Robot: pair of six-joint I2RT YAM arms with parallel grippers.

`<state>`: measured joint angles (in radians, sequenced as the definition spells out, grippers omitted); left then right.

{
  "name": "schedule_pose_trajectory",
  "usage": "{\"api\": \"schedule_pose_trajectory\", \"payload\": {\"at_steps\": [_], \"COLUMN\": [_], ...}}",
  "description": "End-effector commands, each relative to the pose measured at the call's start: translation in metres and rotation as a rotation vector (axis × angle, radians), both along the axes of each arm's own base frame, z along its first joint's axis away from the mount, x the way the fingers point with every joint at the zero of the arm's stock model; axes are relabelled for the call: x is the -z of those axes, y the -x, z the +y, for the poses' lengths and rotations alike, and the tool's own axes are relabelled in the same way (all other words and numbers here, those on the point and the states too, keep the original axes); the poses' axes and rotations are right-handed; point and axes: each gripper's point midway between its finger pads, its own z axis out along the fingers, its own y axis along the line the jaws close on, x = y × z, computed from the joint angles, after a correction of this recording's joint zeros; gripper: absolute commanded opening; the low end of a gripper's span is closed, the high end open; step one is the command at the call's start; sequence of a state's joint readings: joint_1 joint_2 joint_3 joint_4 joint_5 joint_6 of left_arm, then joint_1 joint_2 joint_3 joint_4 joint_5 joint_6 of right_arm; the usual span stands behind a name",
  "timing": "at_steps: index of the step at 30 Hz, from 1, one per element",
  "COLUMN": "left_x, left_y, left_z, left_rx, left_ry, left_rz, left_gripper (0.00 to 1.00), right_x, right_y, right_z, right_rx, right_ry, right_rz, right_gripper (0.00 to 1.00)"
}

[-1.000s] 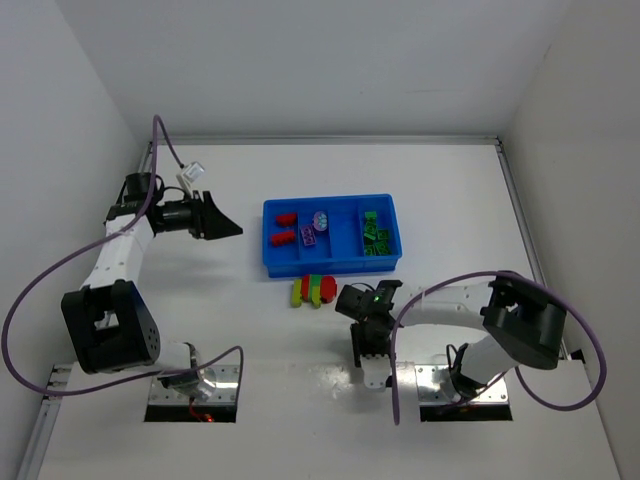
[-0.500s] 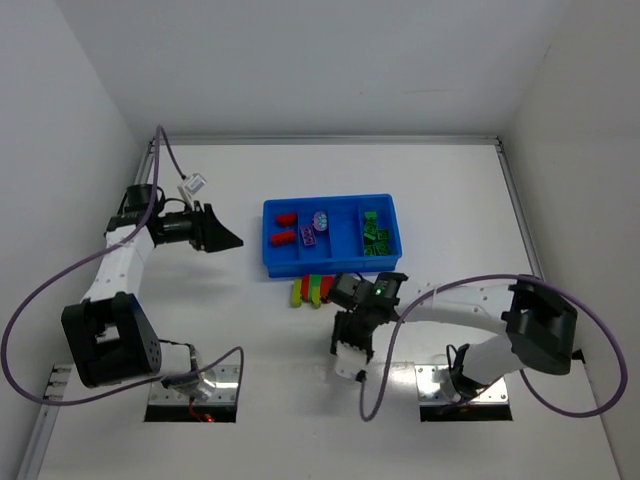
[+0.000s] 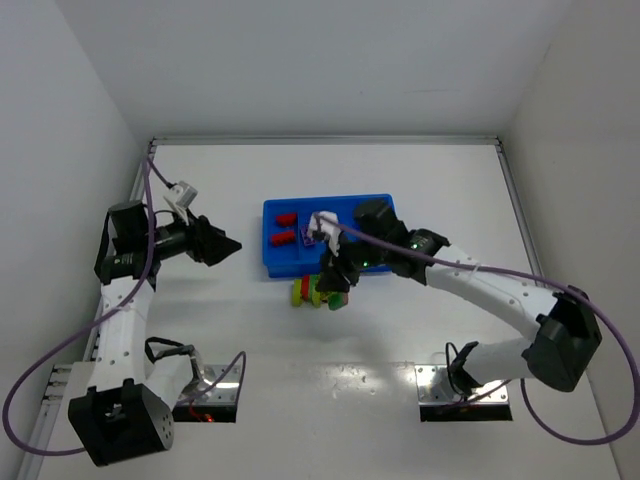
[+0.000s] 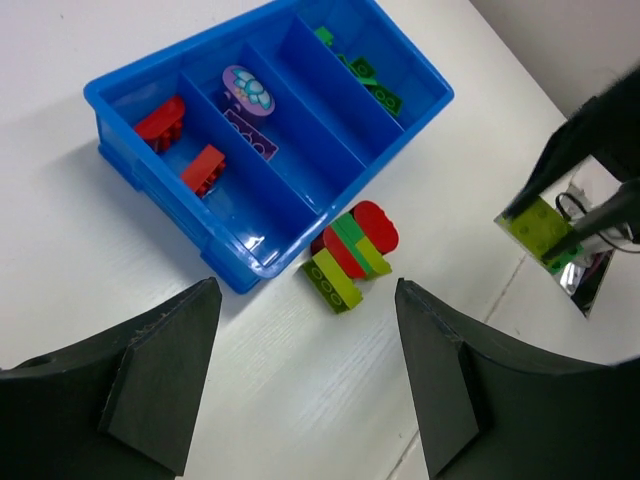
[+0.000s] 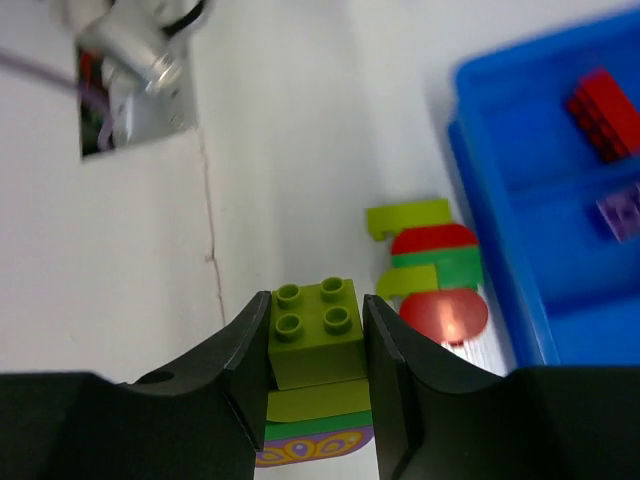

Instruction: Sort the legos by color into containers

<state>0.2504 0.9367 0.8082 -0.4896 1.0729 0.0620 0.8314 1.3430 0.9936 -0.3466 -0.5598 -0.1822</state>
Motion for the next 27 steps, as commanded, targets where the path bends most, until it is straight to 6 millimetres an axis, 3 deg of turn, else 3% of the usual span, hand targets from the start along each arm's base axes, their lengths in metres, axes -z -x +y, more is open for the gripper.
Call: {"api": "schedule_pose_trajectory", "payload": {"at_steps": [1, 9, 15, 16, 20, 24, 27], "left_x": [-0.017, -0.031, -0.034, -0.035, -0.032, -0.022, -0.011], "left_y": [-0.007, 0.01, 0.028, 0.031, 0.043, 0.045, 0.034], "left_z": [0.003, -0.011, -0.036, -0.04, -0.067, -0.086, -0.094], "left_rx": [-0.039, 0.054, 0.194, 0.203, 0.266, 0.25, 0.205], "left_ry": [0.017, 0.097, 0.144, 0.135, 0.1, 0.051, 0.002], "left_rz": [-0.057, -0.055, -0.03, -0.041, -0.027, 0.017, 0.057], "left_gripper": [0.77, 0.77, 0.74, 0.74, 0.74, 0.74, 0.74], "right_x": [-0.043, -0.082, -0.102, -0.096, -0.101, -0.092, -0.084], "right_y": [-0.032, -0.098, -0.147, -0.15, -0.164, -0.166, -0.164], "right_z": [-0.003, -0.034, -0.078, -0.086, -0.109, -0.115, -0.114], "right_rx": [0.327, 0.752, 1.099, 1.156, 1.37, 1.46, 1.491], "right_ry": [-0.141, -0.356, -0.521, -0.511, -0.56, -0.553, -0.532], "right_rz": [0.25, 0.523, 0.654, 0.675, 0.72, 0.78, 0.803], "right_gripper": [0.0, 0.0, 0.0, 0.0, 0.0, 0.0, 0.0]}}
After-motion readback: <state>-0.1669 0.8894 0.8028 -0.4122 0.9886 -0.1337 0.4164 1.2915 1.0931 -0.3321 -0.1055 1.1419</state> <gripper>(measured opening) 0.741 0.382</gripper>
